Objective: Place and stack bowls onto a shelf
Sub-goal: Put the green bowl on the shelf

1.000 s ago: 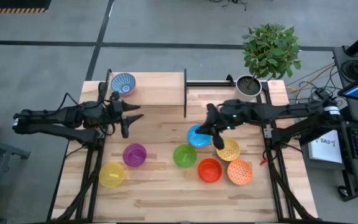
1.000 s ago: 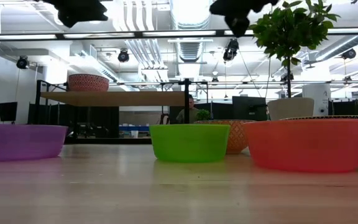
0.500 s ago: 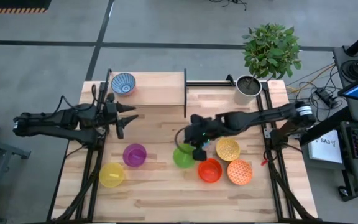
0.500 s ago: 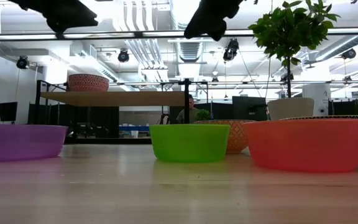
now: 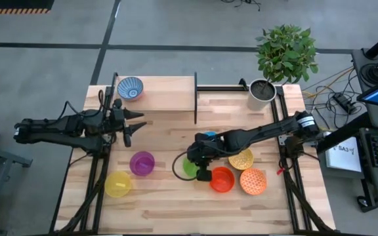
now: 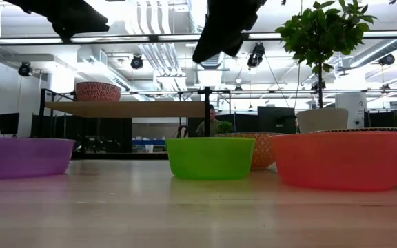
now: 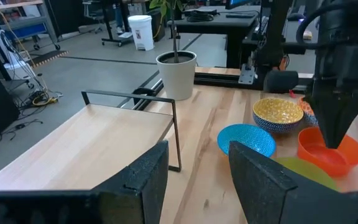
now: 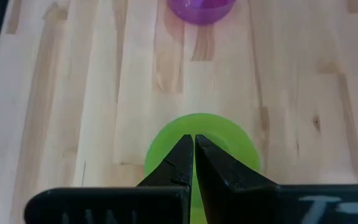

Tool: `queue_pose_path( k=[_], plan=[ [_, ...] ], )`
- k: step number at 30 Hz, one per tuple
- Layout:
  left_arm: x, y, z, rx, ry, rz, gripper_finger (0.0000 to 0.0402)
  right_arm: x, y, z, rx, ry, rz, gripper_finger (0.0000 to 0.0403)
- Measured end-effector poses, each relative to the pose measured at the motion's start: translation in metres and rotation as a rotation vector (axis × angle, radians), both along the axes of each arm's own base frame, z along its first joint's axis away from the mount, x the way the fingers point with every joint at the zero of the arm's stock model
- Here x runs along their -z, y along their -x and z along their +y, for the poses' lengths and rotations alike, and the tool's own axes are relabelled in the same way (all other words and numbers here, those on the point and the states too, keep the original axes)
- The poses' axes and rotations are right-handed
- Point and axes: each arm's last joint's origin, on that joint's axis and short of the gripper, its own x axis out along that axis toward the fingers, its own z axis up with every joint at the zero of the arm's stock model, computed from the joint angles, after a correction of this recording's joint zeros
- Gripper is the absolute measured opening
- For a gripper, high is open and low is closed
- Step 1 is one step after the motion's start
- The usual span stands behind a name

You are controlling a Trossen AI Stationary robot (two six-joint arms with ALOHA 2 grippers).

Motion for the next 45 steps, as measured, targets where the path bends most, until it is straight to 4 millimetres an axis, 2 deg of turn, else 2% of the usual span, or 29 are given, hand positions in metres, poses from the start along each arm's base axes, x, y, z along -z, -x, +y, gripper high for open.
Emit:
queue_pose_path(
  k=[10,20,26,31,38,45],
  plan=[
    [0.0,0.0,0.0,0.001,-0.004,0.001,0.0152,0.011,-0.006,-0.002,-0.028,0.032,0.016,0.0022],
    [0.0,0.0,0.0,0.005,-0.017,0.006,0.0152,0.038,-0.018,-0.016,0.022,0.109,0.084,0.0141],
    [0.0,0.0,0.0,0.005,-0.017,0.006,0.0152,0.055,-0.026,-0.03,-0.003,0.165,0.116,0.0181],
    [0.0,0.0,0.0,0.007,-0.027,0.01,0.0152,0.072,-0.033,-0.038,-0.025,0.182,0.148,0.0182],
    [0.0,0.0,0.0,0.009,-0.038,0.014,0.0152,0.096,-0.041,-0.041,-0.065,0.185,0.2,0.0164],
    [0.0,0.0,0.0,0.01,-0.041,0.015,0.0152,0.098,-0.045,-0.046,-0.076,0.167,0.197,0.0111]
  ],
)
